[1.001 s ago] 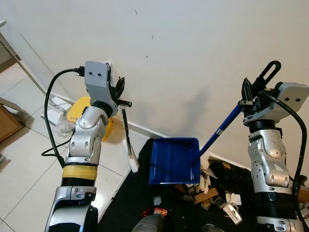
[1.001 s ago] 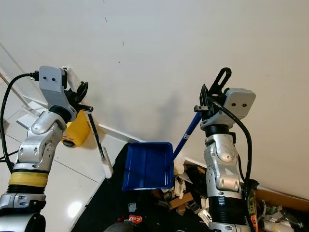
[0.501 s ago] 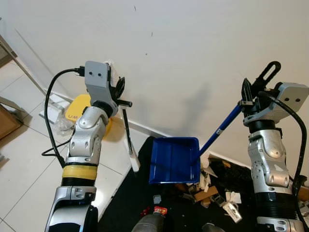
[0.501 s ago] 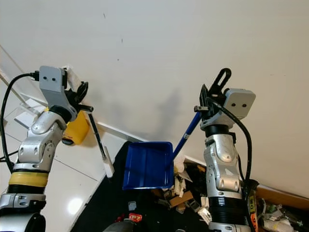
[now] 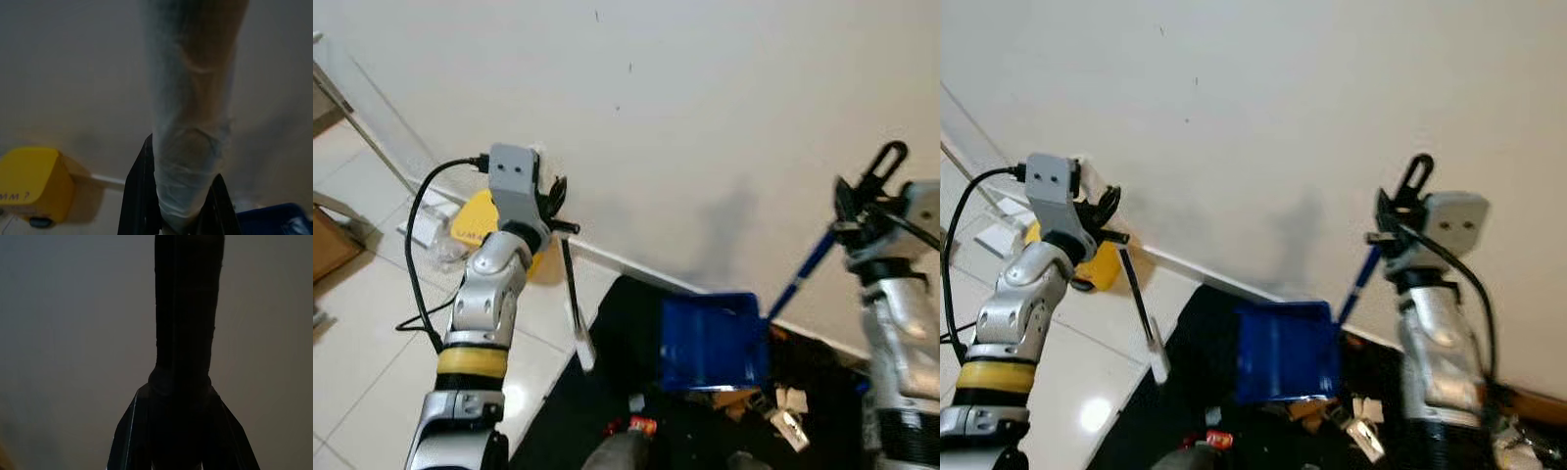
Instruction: Sweep floor
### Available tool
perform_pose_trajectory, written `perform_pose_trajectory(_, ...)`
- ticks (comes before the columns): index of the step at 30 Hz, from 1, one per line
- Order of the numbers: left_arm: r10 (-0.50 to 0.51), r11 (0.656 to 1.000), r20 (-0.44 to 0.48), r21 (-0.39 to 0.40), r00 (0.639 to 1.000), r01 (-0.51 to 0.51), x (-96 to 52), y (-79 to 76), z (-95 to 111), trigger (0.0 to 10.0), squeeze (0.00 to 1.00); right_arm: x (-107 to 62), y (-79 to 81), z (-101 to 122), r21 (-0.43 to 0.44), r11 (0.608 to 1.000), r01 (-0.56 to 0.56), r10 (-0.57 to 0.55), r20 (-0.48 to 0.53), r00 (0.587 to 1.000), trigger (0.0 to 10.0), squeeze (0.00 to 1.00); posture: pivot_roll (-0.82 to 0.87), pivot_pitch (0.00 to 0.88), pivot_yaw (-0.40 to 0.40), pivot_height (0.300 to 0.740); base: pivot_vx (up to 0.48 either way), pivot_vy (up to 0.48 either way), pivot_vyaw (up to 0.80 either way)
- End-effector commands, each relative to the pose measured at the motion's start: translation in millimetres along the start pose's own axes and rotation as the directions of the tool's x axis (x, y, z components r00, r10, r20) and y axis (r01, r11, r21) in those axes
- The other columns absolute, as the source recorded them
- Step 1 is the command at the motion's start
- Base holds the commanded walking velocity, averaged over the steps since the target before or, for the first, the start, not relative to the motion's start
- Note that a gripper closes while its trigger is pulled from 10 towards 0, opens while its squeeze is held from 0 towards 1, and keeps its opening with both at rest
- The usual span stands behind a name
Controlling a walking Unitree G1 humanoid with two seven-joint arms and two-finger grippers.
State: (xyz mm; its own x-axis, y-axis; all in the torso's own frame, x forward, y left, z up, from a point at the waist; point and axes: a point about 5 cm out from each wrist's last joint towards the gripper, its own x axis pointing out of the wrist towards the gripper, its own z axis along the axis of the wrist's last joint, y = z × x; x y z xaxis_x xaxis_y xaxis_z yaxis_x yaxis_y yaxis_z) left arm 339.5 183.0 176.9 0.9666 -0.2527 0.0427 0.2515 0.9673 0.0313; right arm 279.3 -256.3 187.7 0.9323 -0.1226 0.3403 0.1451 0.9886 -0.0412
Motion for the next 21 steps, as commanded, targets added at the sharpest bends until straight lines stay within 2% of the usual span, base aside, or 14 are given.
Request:
perform_pose_trajectory(1, -0.008, 0.999, -0.014, 0.043, 1.0, 0.009, -2.5, 2.6, 0, 10.0, 0.0, -2.5, -11.0, 12, 0.054, 0.997, 0.047, -0.05, 0.044, 0.998, 10.0, 0.0, 0.07, 0.16, 0.134, 0.74, 0.0, 0.0, 0.0)
perform_pose_trajectory(2, -0.008, 0.999, -0.014, 0.043, 1.0, 0.009, -2.5, 2.6, 0, 10.0, 0.0, -2.5, -11.0, 12, 0.054, 0.997, 0.047, -0.05, 0.044, 0.998, 10.0, 0.0, 0.07, 0.16, 0.134, 0.74, 0.0, 0.0, 0.0)
perform_pose_trajectory(4, -0.027, 0.999, -0.027, 0.036, 0.999, 0.028, -2.3, 0.2, -2, 10.0, 0.0, -9.4, -32.4, 15, 0.115, 0.983, 0.147, -0.153, 0.051, 0.987, 10.0, 0.0, 0.06, 0.166, 0.147, 0.74, 0.0, 0.0, 0.0)
perform_pose_trajectory(5, -0.027, 0.999, -0.027, 0.036, 0.999, 0.028, -2.3, 0.2, -2, 10.0, 0.0, -9.4, -32.4, 15, 0.115, 0.983, 0.147, -0.153, 0.051, 0.987, 10.0, 0.0, 0.06, 0.166, 0.147, 0.74, 0.0, 0.0, 0.0)
perform_pose_trajectory(6, -0.037, 0.999, -0.03, 0.032, 0.999, 0.038, -0.7, -1.8, -1, 10.0, 0.0, -11.4, -42.5, 17, 0.165, 0.965, 0.203, -0.216, 0.062, 0.974, 10.0, 0.0, 0.06, 0.167, 0.152, 0.74, 0.0, 0.0, 0.0)
perform_pose_trajectory(7, -0.037, 0.999, -0.03, 0.032, 0.999, 0.038, -0.7, -1.8, -1, 10.0, 0.0, -11.4, -42.5, 17, 0.165, 0.965, 0.203, -0.216, 0.062, 0.974, 10.0, 0.0, 0.06, 0.167, 0.152, 0.74, 0.0, 0.0, 0.0)
perform_pose_trajectory(8, -0.059, 0.997, -0.03, 0.041, 0.998, 0.061, 3.0, -6.3, 0, 10.0, 0.0, -9.6, -45.9, 19, 0.224, 0.947, 0.231, -0.254, 0.08, 0.964, 10.0, 0.0, 0.06, 0.164, 0.159, 0.74, 0.0, 0.0, 0.0)
perform_pose_trajectory(10, -0.065, 0.997, -0.03, 0.042, 0.997, 0.066, 4.0, -7.3, 0, 10.0, 0.0, -8.0, -44.1, 20, 0.234, 0.946, 0.226, -0.251, 0.083, 0.964, 10.0, 0.0, 0.06, 0.163, 0.159, 0.74, 0.0, 0.0, 0.0)
perform_pose_trajectory(13, -0.068, 0.996, -0.023, 0.05, 0.997, 0.069, 6.2, -7.6, 3, 10.0, 0.0, -2.5, -32.1, 19, 0.259, 0.946, 0.196, -0.223, 0.081, 0.971, 10.0, 0.0, 0.07, 0.159, 0.157, 0.74, 0.0, -0.08, 0.0)
perform_pose_trajectory(18, -0.064, 0.997, -0.022, 0.049, 0.998, 0.065, 6.3, -5.5, 4, 10.0, 0.0, 2.1, -15.9, 17, 0.283, 0.947, 0.15, -0.176, 0.067, 0.982, 10.0, 0.0, 0.08, 0.157, 0.149, 0.74, 0.102, -0.384, 0.0)
perform_pose_trajectory(21, -0.062, 0.997, -0.022, 0.048, 0.998, 0.063, 5.8, -5.2, 4, 10.0, 0.0, 3.1, -12.5, 17, 0.285, 0.949, 0.138, -0.162, 0.064, 0.985, 10.0, 0.0, 0.08, 0.157, 0.147, 0.74, 0.265, -0.398, 0.0)
